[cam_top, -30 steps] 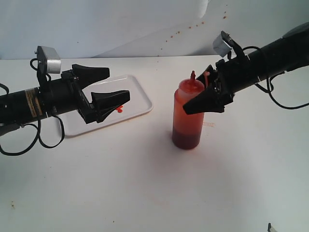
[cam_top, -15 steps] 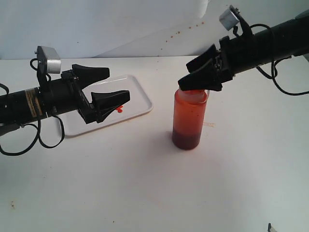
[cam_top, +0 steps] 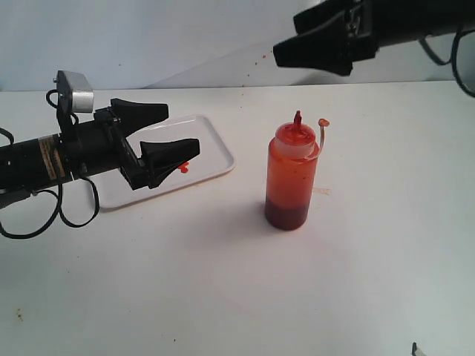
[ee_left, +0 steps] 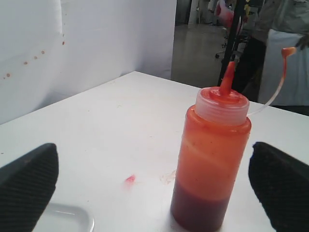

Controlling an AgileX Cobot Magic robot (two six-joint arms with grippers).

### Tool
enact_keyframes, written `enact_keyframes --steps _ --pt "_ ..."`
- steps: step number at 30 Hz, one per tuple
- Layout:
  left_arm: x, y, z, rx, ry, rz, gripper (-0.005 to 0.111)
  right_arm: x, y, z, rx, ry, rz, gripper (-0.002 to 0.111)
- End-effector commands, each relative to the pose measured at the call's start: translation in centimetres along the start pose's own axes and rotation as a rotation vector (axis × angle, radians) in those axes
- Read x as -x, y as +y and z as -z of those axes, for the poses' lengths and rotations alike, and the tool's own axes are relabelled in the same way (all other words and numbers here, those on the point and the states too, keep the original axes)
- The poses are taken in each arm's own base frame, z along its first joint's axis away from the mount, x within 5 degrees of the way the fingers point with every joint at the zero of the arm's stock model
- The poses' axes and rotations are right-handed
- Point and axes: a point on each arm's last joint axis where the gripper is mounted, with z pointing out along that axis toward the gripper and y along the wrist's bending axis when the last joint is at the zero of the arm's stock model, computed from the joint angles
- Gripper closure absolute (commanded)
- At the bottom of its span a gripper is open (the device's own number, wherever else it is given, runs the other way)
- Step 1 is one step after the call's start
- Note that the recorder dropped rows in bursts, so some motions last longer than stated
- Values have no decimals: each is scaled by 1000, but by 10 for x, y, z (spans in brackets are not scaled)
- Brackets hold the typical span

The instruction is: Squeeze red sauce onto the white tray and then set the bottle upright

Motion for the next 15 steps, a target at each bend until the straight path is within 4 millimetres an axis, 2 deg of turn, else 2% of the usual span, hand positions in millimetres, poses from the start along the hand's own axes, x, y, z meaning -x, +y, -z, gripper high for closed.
enact_keyframes --steps 1,11,14,15 --pt "4 1 0 7 -21 -10 2 32 10 23 -203 -35 75 3" --pt "5 1 0 5 -25 -8 2 82 37 85 -689 -73 89 5" --pt "6 0 0 -11 -41 -9 2 90 53 111 -858 -13 101 13" --pt "6 -1 0 -20 -34 -14 2 94 62 122 -921 0 107 20"
